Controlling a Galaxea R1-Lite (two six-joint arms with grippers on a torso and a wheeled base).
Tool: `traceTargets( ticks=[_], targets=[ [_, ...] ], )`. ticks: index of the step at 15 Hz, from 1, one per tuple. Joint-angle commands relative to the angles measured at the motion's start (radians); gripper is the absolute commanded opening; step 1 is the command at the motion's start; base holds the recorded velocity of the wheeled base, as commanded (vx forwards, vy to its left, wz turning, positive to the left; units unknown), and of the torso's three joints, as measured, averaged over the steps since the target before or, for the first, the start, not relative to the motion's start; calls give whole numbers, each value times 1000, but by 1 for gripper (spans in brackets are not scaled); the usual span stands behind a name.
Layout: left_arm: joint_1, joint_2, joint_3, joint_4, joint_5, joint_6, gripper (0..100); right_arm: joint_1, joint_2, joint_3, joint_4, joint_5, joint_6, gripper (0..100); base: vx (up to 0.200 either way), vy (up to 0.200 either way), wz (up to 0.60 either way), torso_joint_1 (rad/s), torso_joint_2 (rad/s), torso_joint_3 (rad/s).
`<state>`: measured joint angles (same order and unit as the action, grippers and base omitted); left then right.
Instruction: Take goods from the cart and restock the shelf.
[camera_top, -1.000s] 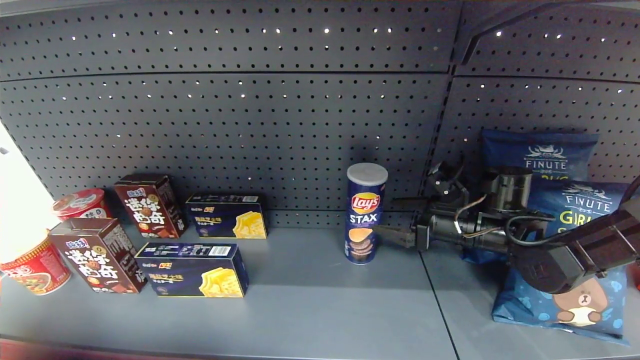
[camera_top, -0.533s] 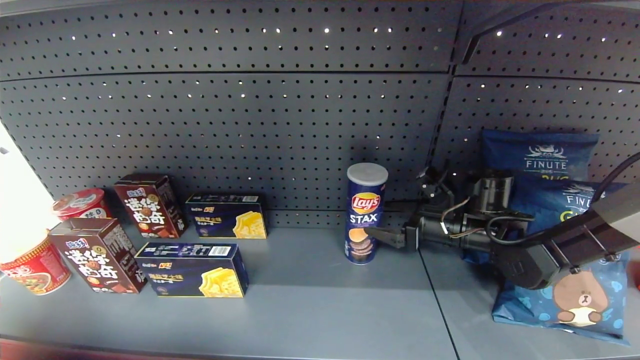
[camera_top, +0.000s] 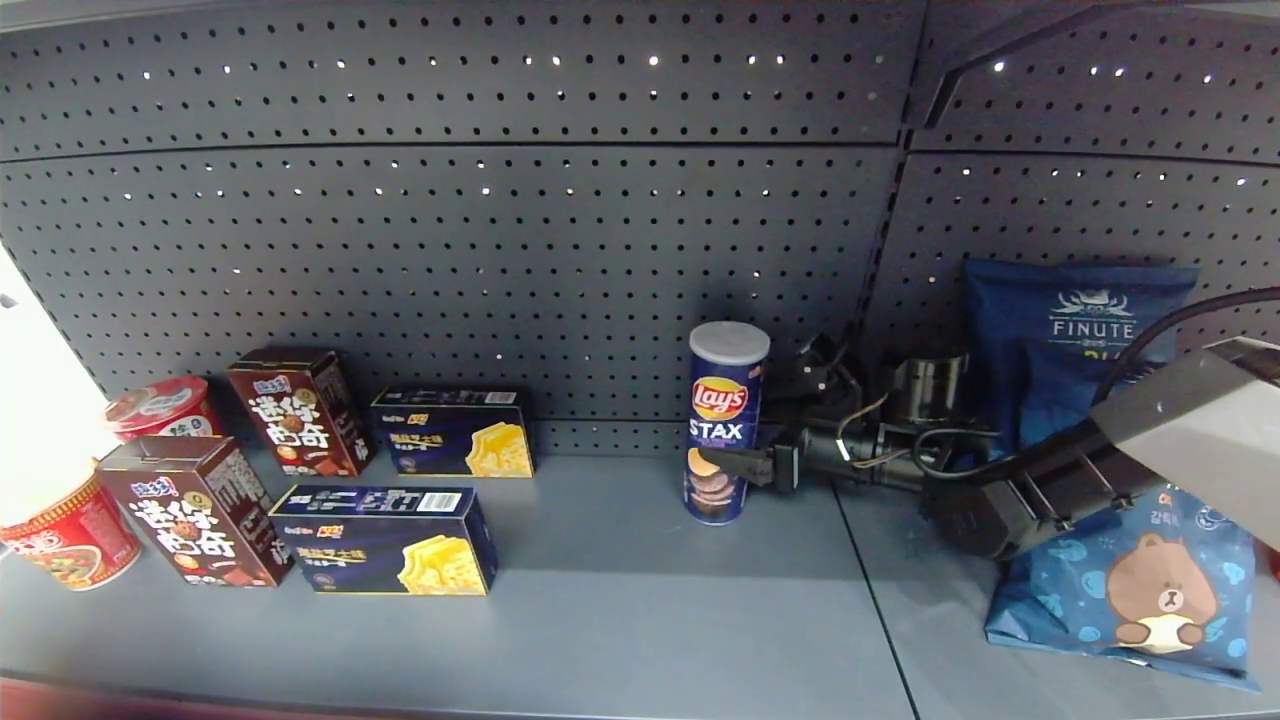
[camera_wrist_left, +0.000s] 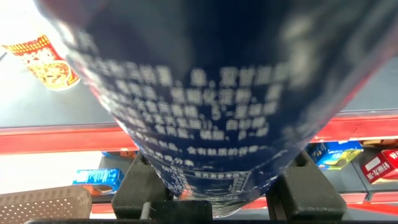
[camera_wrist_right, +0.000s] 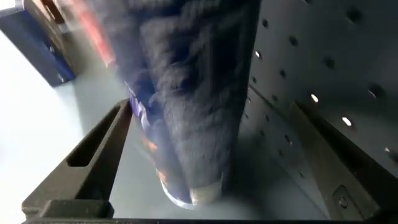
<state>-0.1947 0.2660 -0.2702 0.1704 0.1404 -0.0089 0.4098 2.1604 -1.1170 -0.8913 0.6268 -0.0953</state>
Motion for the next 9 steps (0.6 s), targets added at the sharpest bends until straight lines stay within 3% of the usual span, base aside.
traceTargets(
  ticks=[1,9],
  targets=[
    [1,-1,6,0,1,-2,0,15,36,-32,0,-1,5,100,0,0,0,0,0,0],
    [3,-2,16,0,2,-16,0,46,107,-101,-37,-4,66,100,0,0,0,0,0,0]
  ],
)
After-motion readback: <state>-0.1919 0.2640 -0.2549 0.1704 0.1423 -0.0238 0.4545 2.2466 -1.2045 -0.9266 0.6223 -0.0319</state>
